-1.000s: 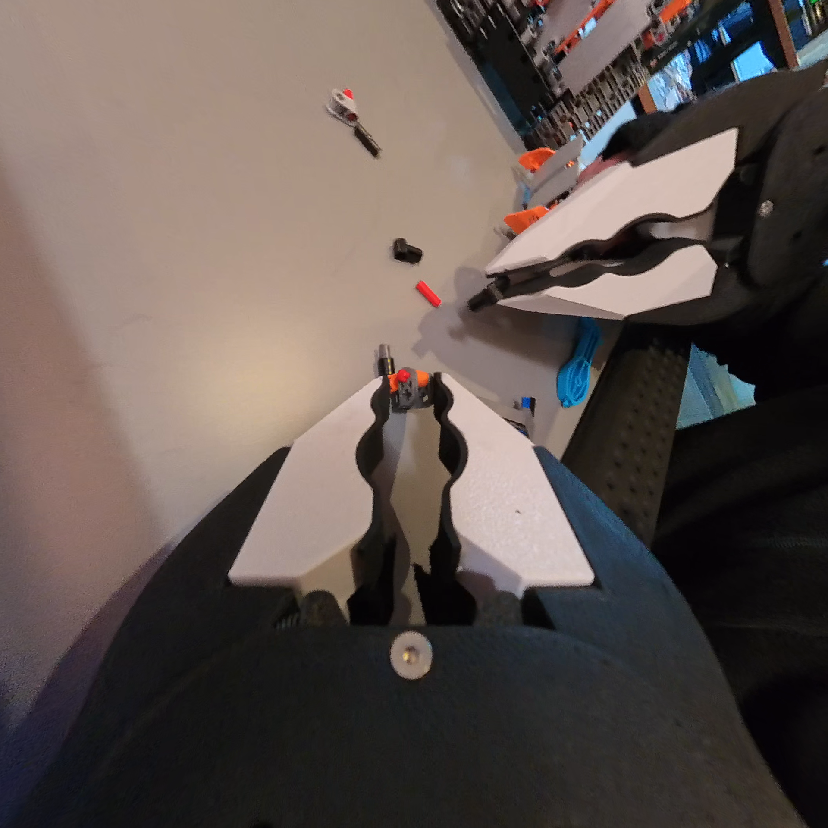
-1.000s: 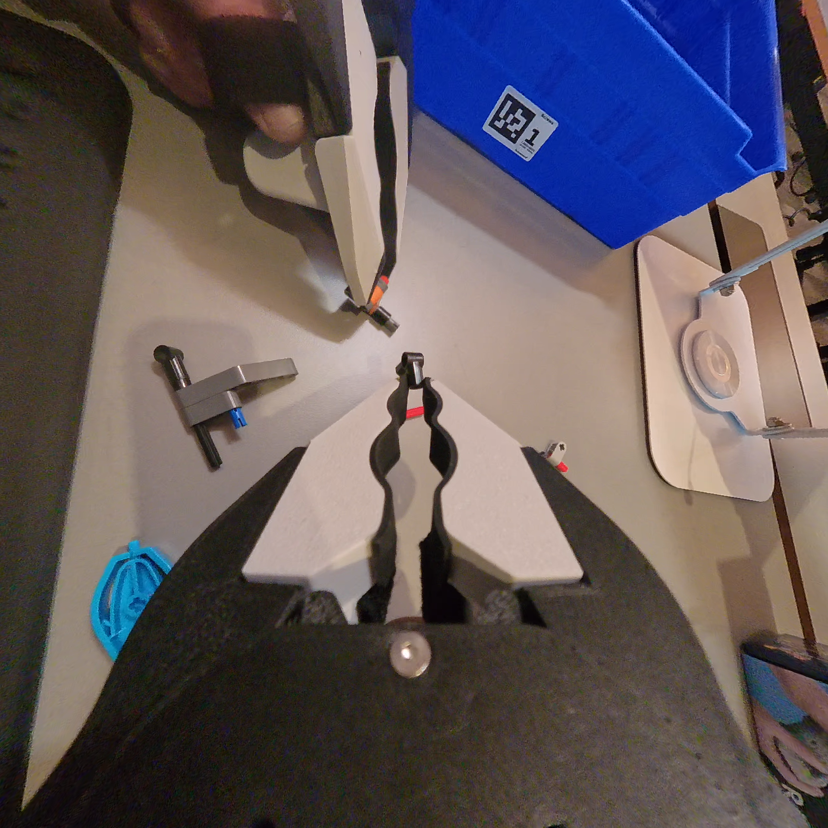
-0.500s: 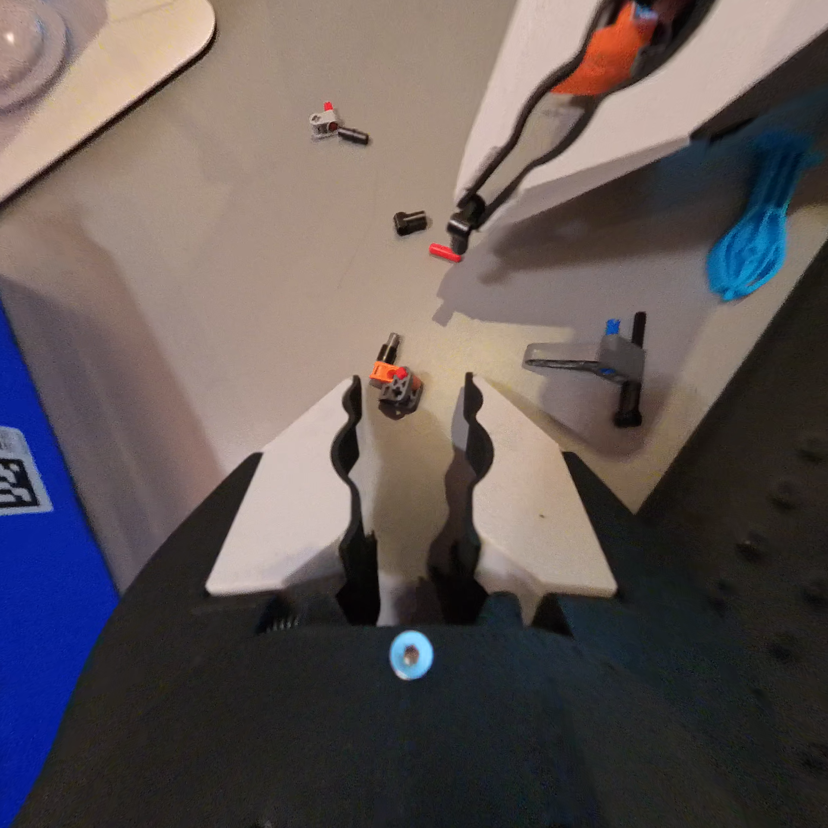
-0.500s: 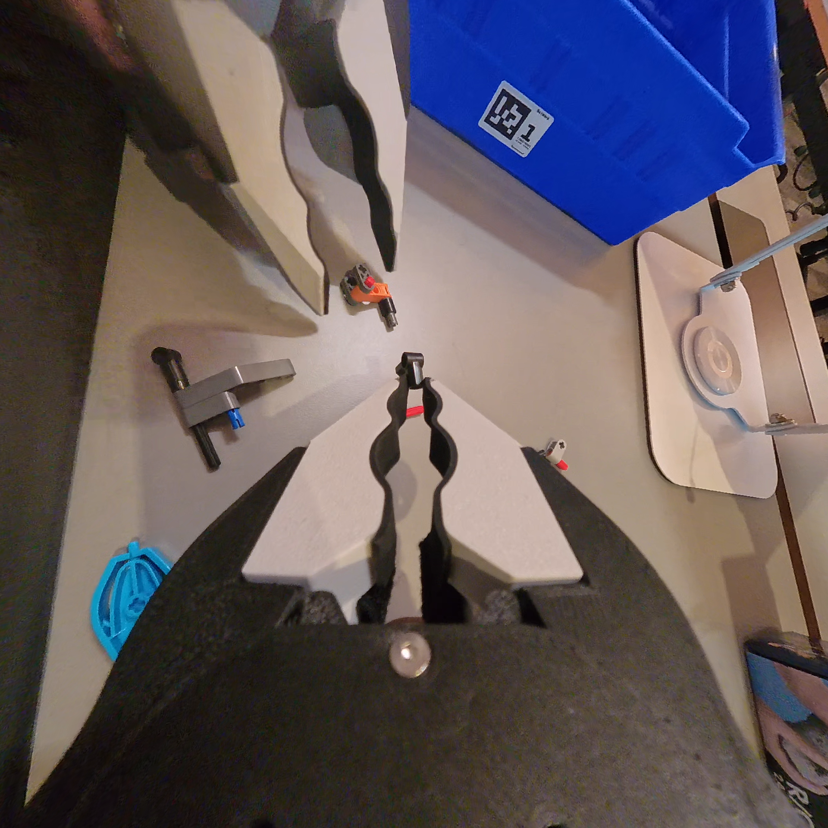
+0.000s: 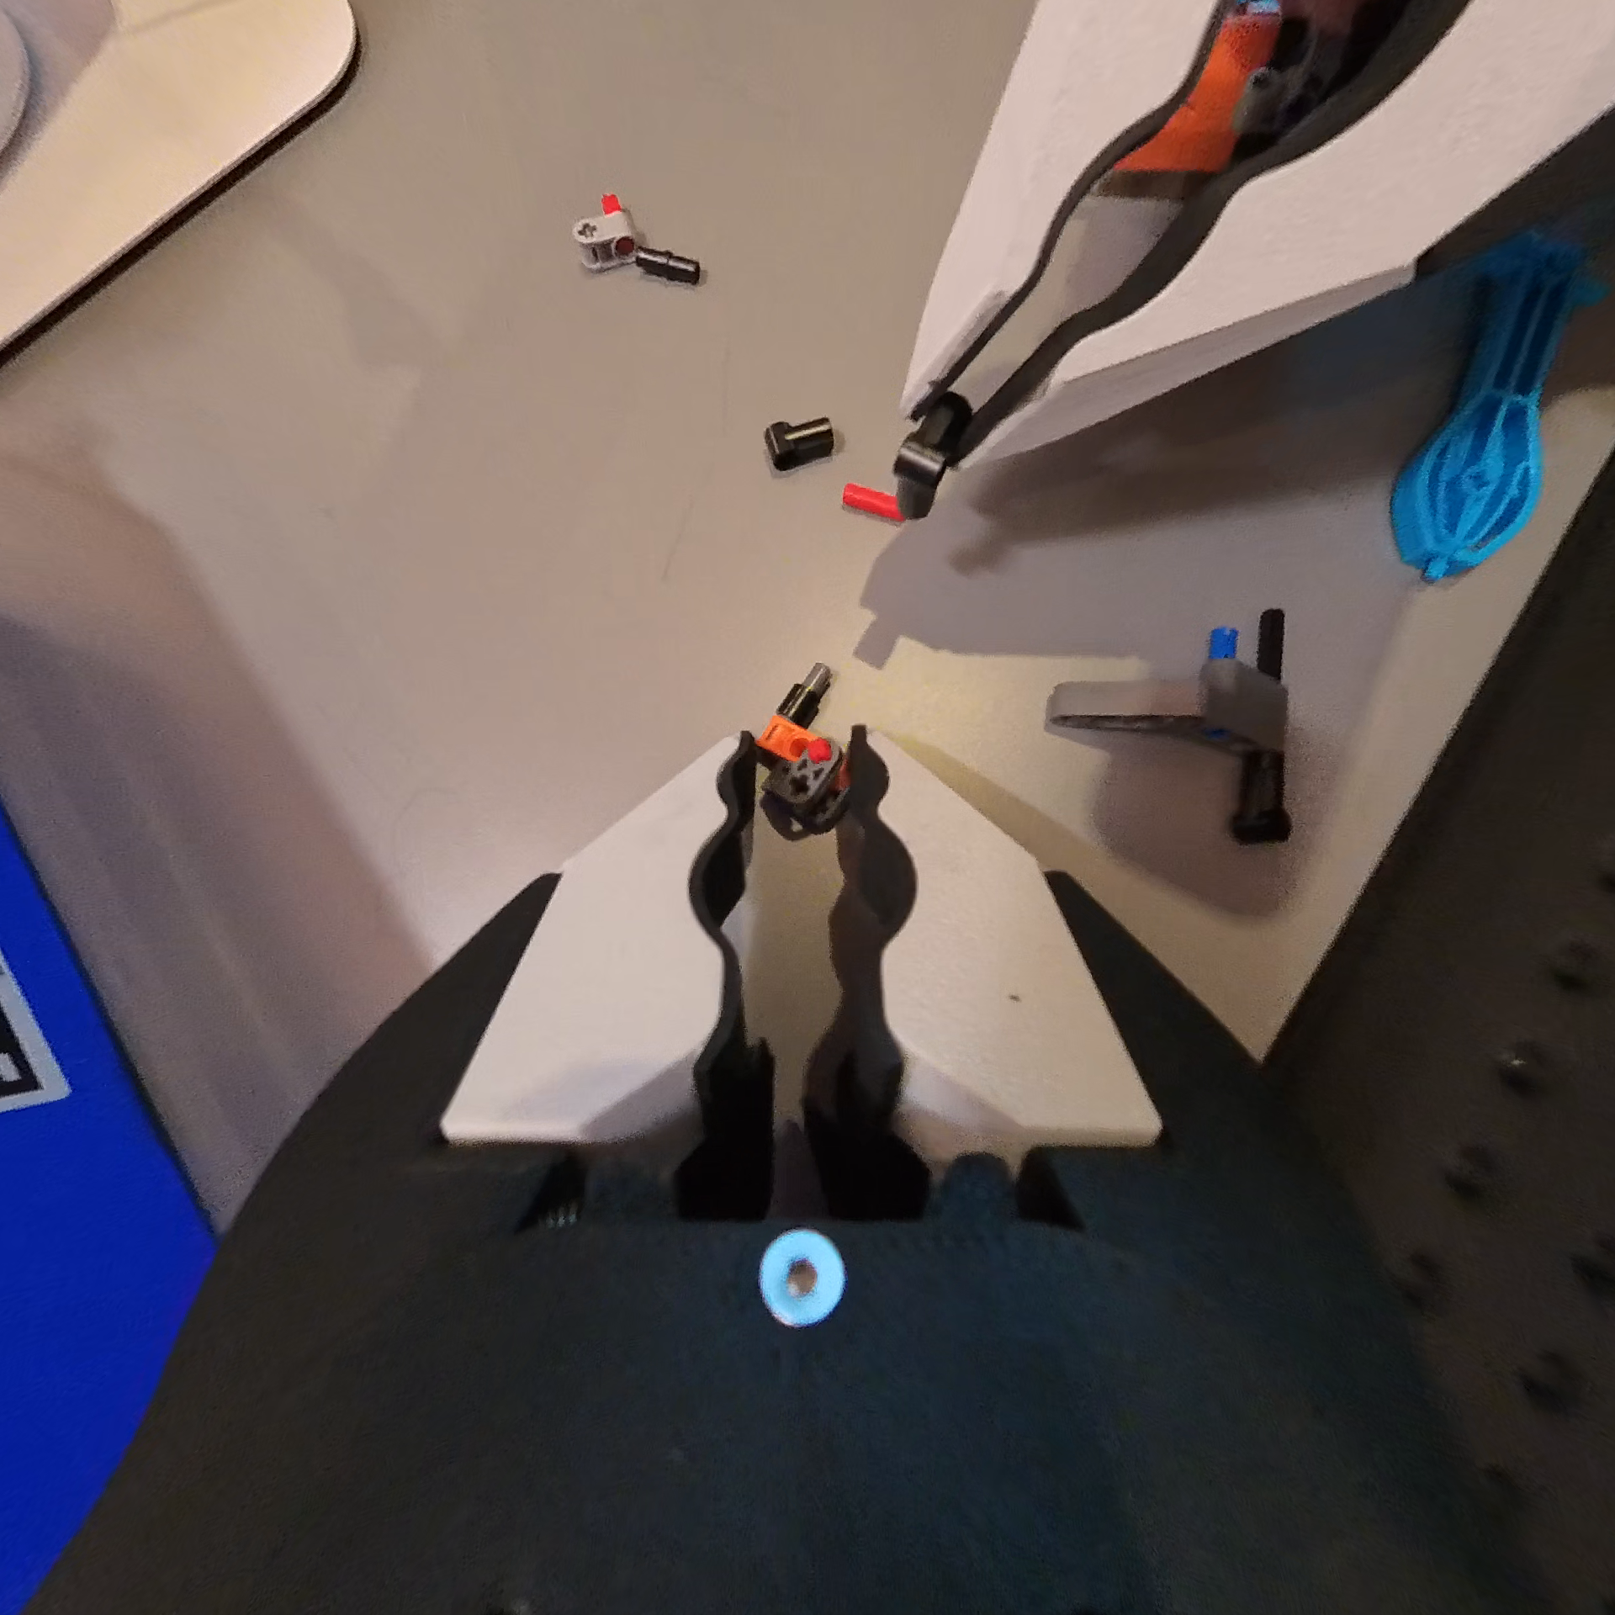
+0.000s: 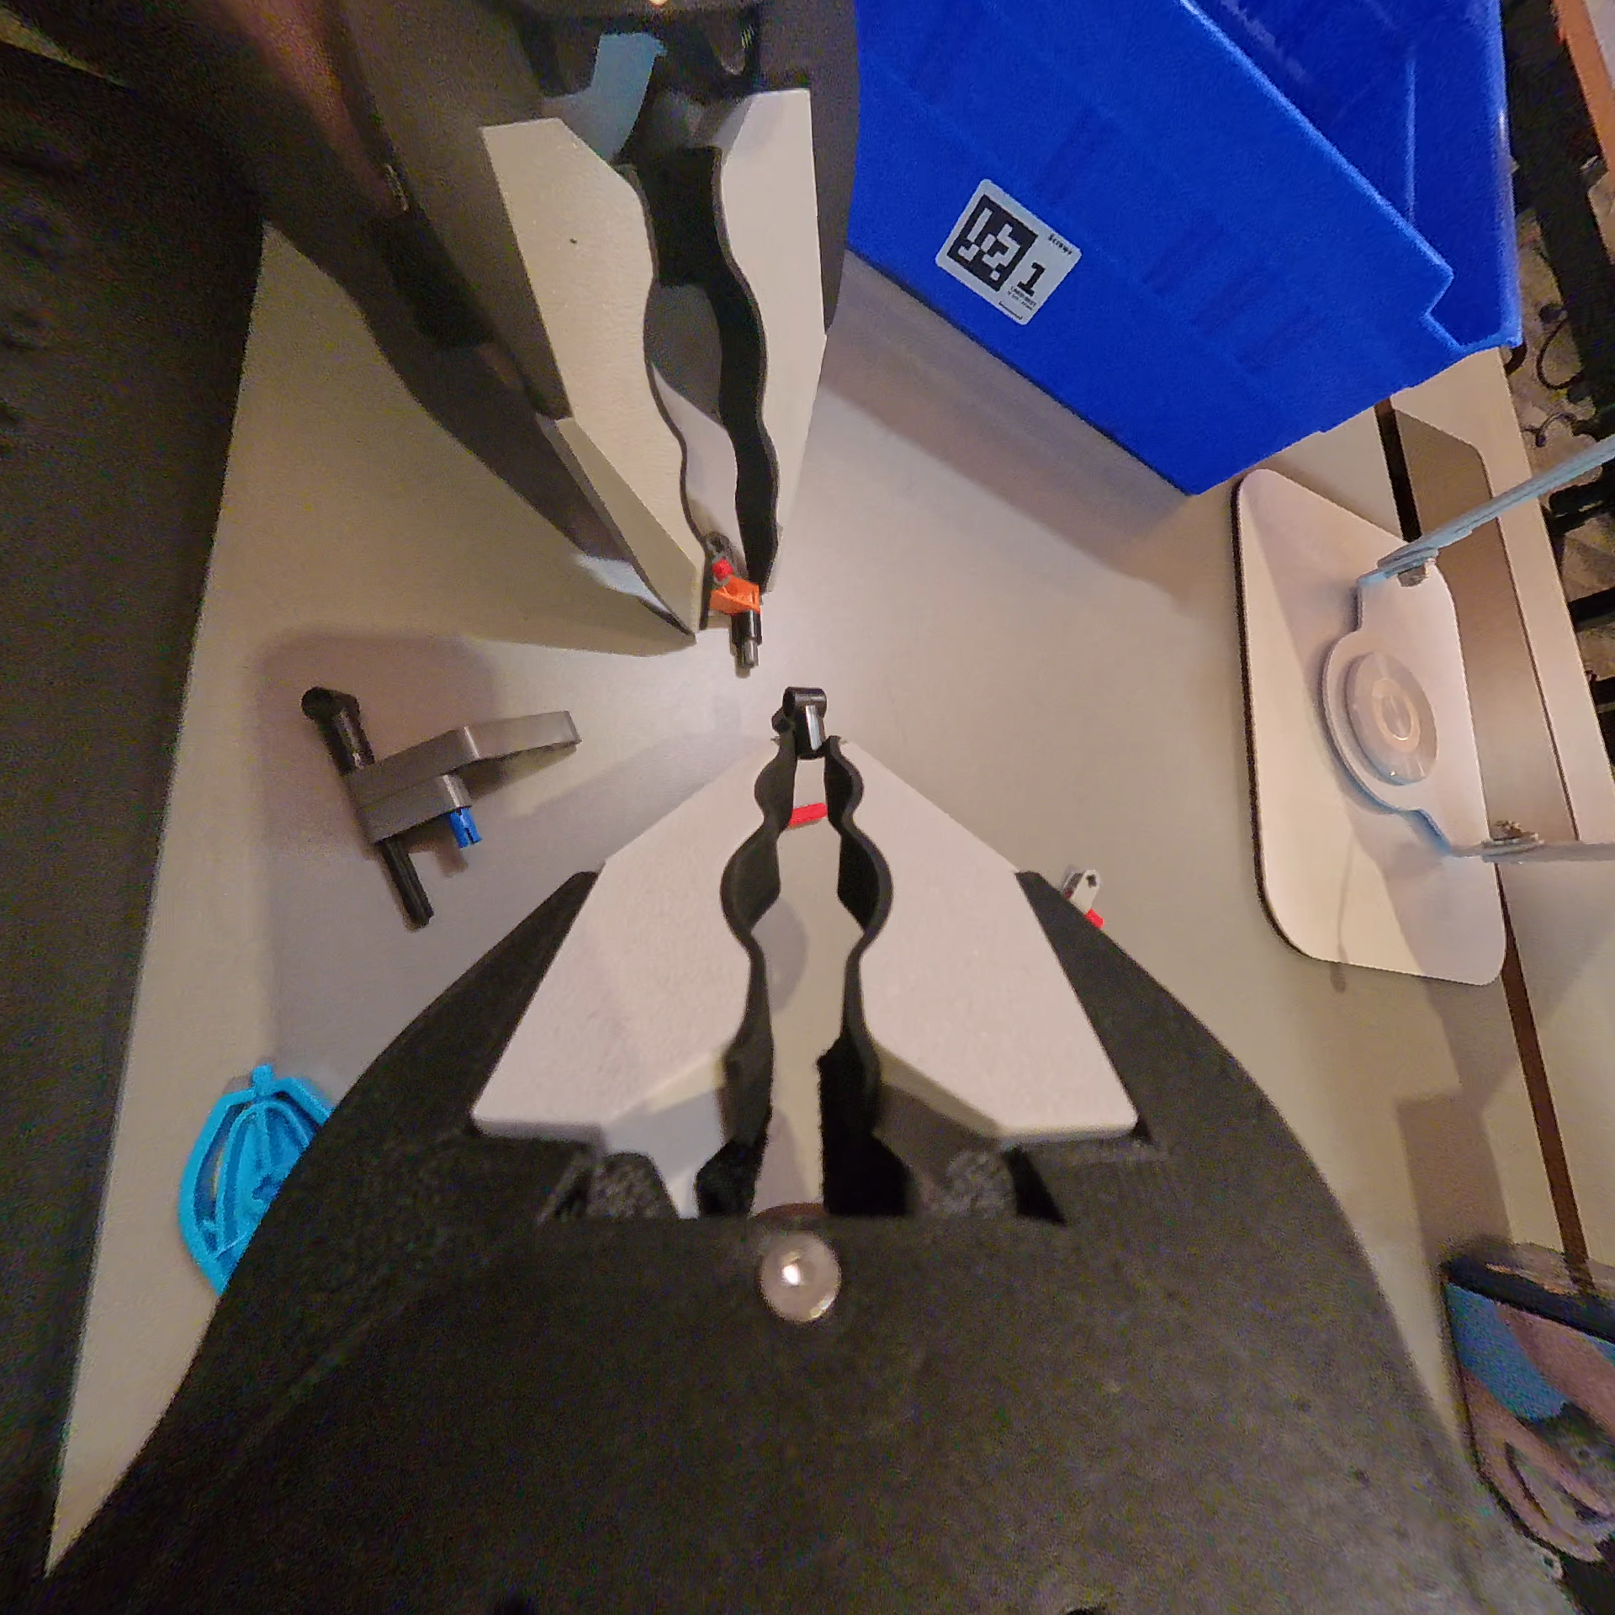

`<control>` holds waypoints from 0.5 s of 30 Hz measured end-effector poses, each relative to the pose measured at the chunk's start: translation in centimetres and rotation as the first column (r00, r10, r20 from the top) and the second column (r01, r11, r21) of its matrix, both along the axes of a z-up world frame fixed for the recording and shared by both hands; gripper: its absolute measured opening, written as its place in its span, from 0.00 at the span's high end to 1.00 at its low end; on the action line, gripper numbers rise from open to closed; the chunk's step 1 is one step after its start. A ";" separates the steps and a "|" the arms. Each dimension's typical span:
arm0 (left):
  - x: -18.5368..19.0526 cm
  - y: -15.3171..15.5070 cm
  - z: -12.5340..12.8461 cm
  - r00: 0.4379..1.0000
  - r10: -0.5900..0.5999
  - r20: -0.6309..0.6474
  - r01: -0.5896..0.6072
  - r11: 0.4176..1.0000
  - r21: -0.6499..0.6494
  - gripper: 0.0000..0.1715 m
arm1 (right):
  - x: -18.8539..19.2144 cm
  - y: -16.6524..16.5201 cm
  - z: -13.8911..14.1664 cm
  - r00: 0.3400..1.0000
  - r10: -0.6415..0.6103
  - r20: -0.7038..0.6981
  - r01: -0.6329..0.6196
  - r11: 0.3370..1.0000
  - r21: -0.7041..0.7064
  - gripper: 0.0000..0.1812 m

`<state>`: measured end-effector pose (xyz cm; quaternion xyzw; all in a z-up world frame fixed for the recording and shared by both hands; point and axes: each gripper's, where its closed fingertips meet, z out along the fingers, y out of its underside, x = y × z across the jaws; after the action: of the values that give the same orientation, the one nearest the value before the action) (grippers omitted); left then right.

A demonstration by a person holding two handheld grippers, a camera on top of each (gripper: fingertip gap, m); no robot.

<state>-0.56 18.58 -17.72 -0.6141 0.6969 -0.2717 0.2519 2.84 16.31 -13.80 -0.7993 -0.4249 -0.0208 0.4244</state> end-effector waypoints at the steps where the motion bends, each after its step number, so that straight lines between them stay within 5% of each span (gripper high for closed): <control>1: 0.1 -0.1 0.1 1.000 0.013 0.010 -0.012 0.999 -0.037 0.89 | 0.0 0.1 0.1 1.000 -0.001 -0.002 0.001 1.000 0.001 0.98; 7: 1.2 -1.7 2.4 0.986 0.100 0.135 -0.037 0.913 -0.405 0.89 | -0.1 0.8 0.4 1.000 -0.011 -0.005 0.011 1.000 0.022 0.98; 15: 2.2 -1.8 6.1 0.933 0.228 0.277 0.027 0.727 -0.686 0.96 | 0.6 1.7 2.4 0.997 -0.043 0.067 0.031 0.984 0.176 0.98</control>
<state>1.60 16.80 -11.67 -0.6437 0.4592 -0.5955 0.1419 3.46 18.06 -11.42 -0.7656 -0.4212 -0.0941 0.4770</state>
